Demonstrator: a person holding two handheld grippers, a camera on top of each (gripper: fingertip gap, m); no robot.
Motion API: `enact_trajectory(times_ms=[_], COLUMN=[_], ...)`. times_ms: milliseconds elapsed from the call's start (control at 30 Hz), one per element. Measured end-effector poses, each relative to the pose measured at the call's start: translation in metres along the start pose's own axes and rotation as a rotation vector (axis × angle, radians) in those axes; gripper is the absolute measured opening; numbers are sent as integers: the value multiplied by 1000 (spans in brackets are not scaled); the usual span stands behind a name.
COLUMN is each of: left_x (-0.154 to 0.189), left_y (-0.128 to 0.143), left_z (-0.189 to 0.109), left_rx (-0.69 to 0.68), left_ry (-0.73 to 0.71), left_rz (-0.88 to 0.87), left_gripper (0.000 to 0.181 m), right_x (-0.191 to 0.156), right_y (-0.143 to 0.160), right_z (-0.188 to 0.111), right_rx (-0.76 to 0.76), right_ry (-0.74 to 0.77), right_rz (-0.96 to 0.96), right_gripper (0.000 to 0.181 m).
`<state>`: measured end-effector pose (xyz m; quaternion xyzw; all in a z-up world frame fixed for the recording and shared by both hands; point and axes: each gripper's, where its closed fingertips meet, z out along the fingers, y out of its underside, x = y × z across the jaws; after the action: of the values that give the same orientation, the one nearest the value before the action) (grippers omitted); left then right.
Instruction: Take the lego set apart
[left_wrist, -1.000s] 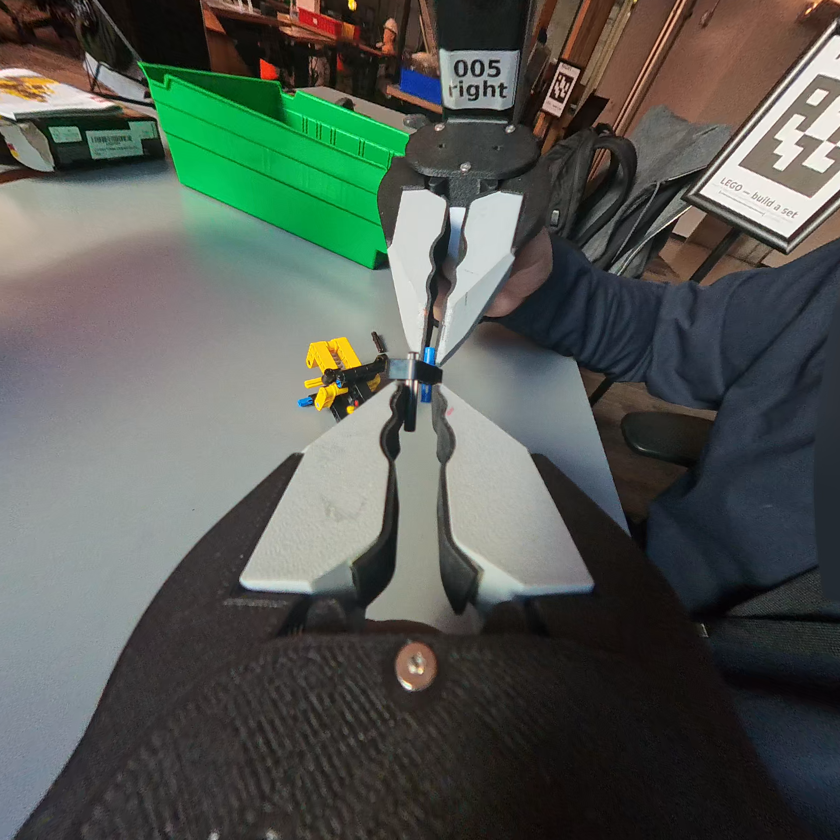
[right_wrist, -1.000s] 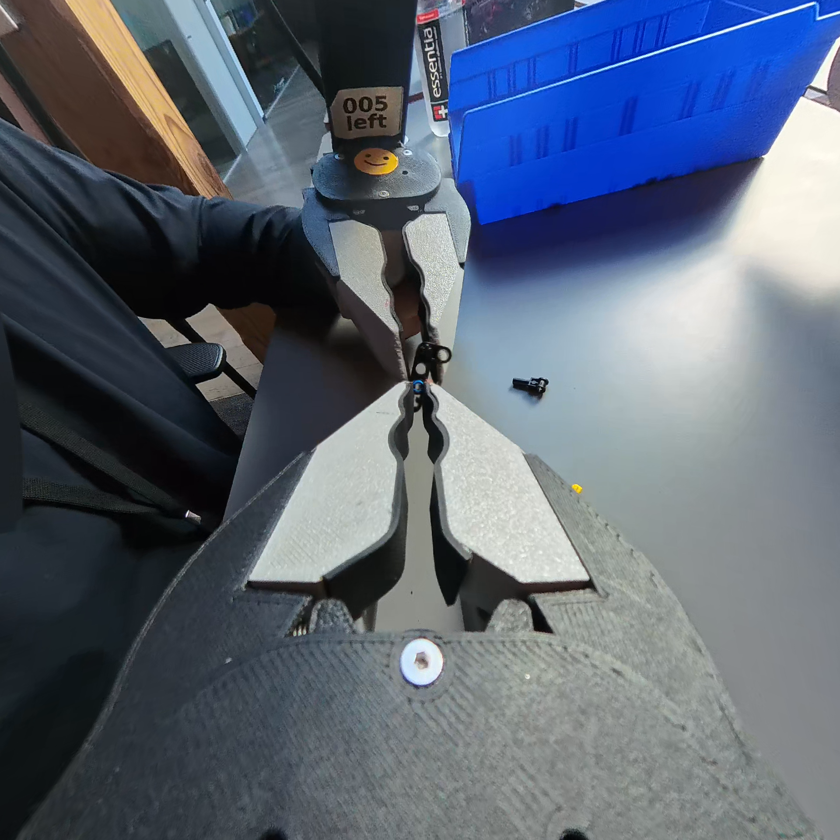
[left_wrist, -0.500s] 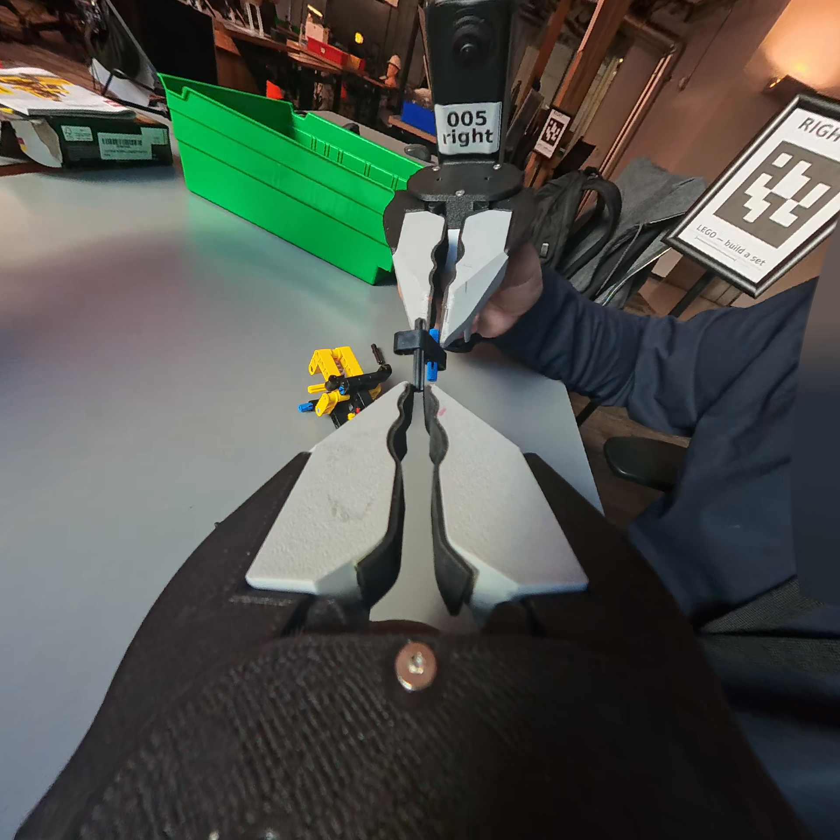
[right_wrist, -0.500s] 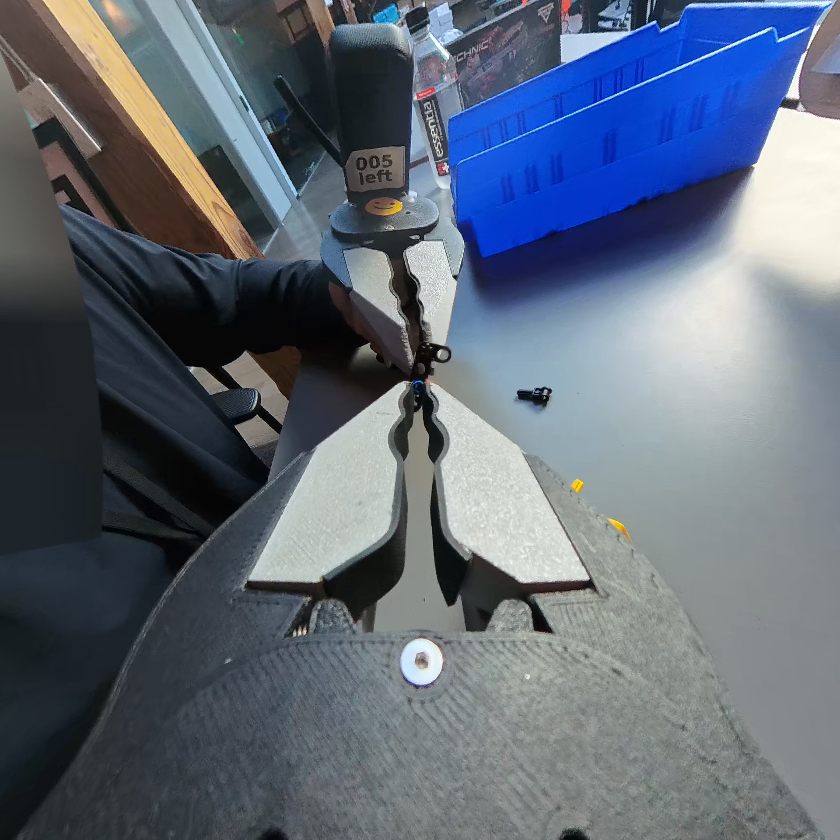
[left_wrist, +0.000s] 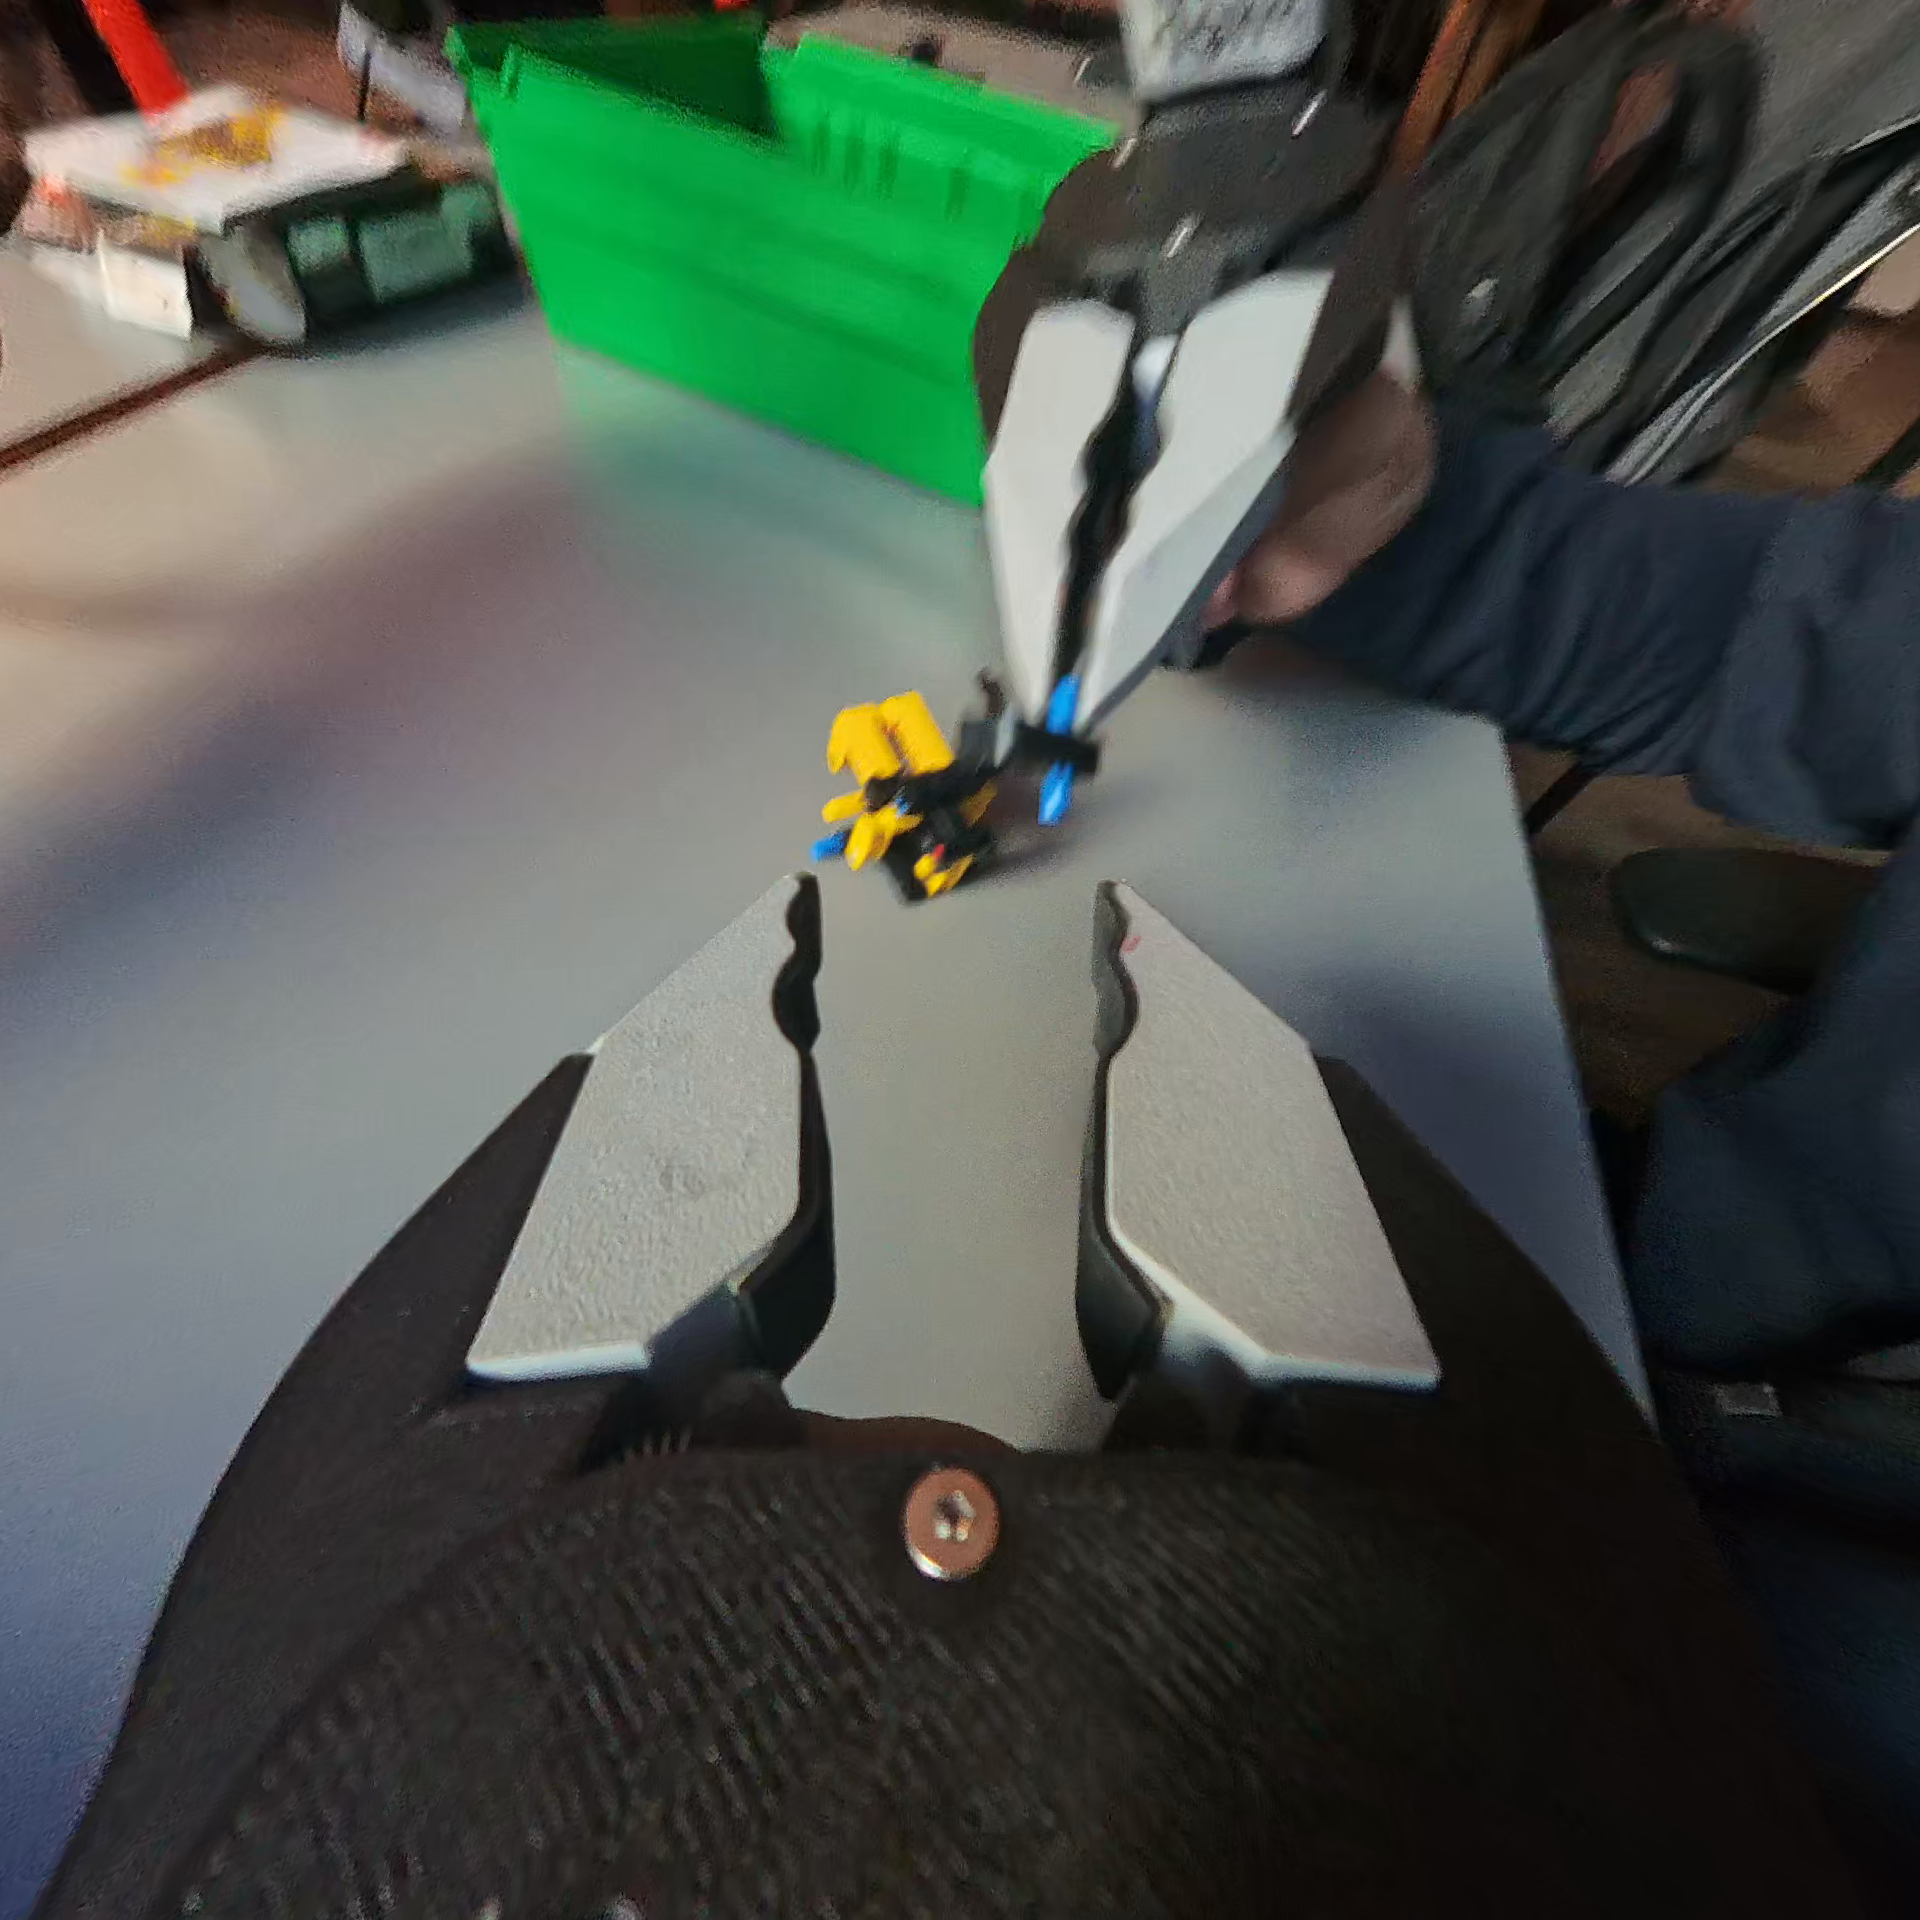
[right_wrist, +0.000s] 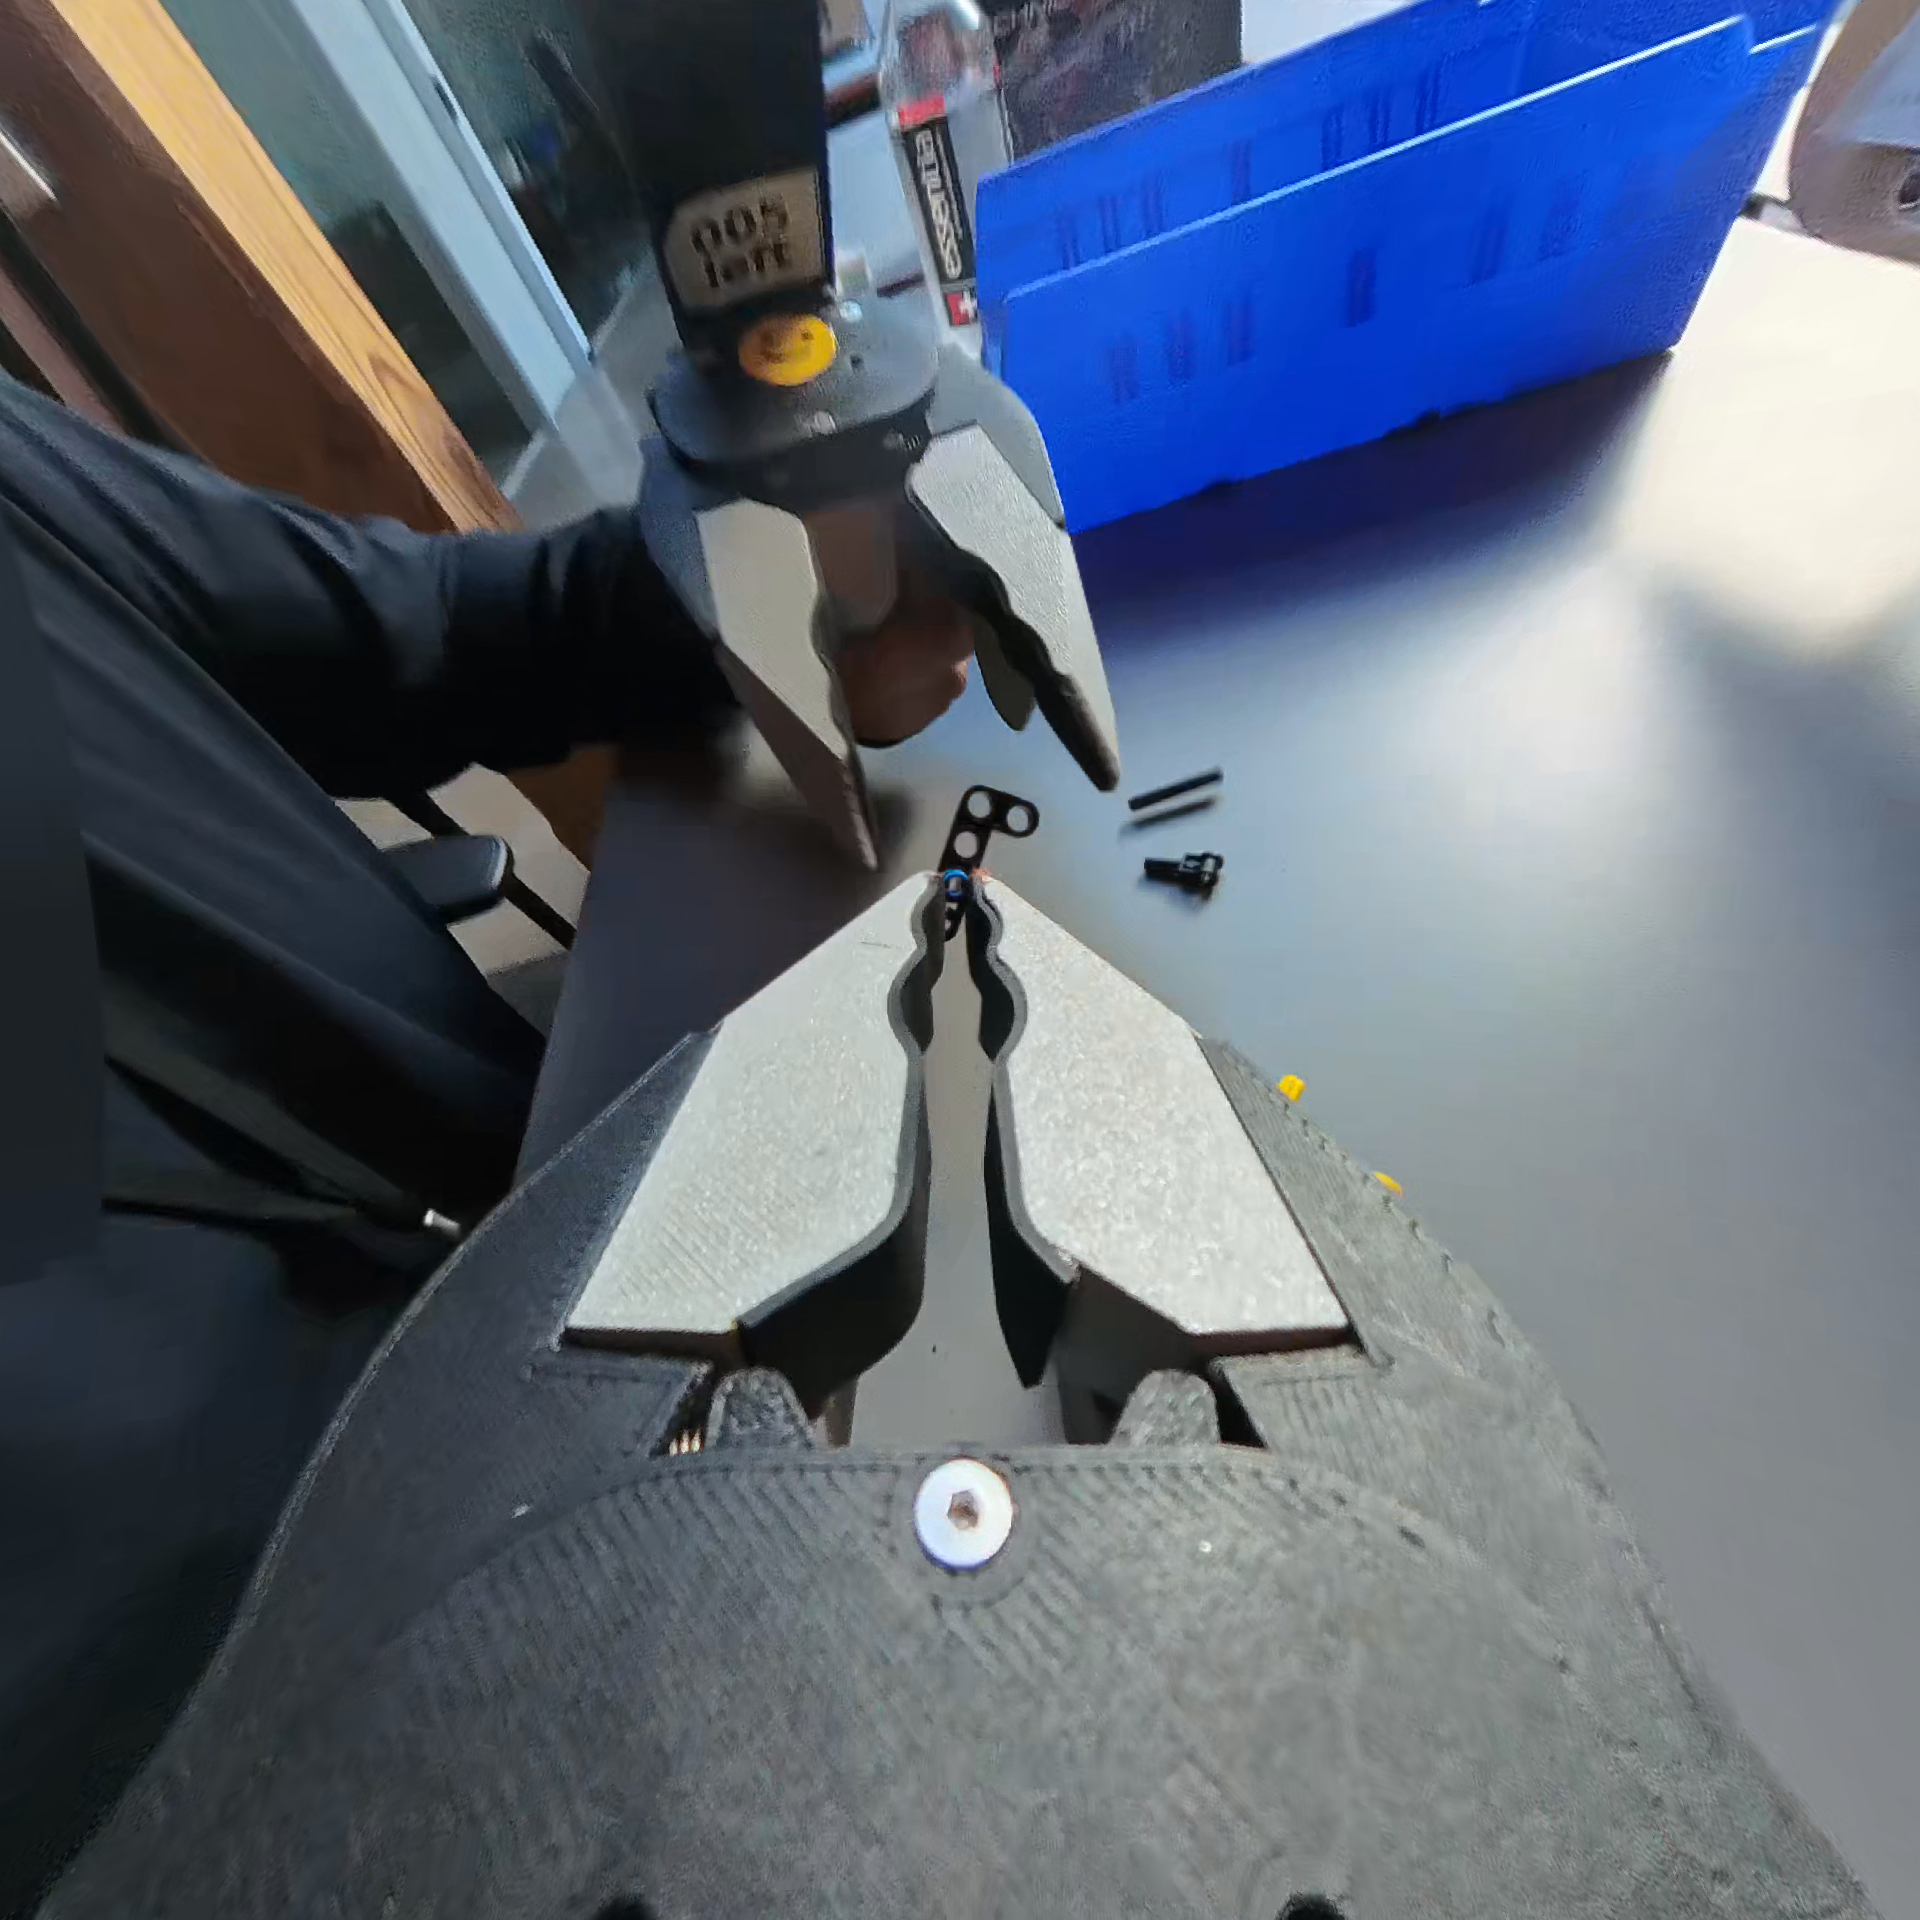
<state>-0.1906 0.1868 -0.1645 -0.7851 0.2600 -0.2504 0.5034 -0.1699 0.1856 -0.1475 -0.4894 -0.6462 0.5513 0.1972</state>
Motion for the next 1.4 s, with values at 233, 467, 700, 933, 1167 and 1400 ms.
enact_trajectory(times_ms=[233,467,700,933,1167,1400], left_x=[22,19,8,13,-2,6], left_y=[-7,-11,-29,-19,-28,-29], left_z=[2,5,-1,15,0,1], left_rx=[60,132,278,217,335,328], left_ry=[118,106,42,52,49,75], left_rz=[-16,-125,-231,-235,-335,-314], left_gripper=[18,16,14,14,14,14], right_x=[-15,-8,6,42,10,13], right_y=[7,1,-29,-45,-27,-39], right_z=[12,7,-1,-48,-6,-12], right_rx=[-41,-15,256,445,191,248], right_ry=[-47,-7,16,57,31,100], right_rz=[-60,-62,136,246,64,26], right_gripper=[1,1,0,0,0,2])
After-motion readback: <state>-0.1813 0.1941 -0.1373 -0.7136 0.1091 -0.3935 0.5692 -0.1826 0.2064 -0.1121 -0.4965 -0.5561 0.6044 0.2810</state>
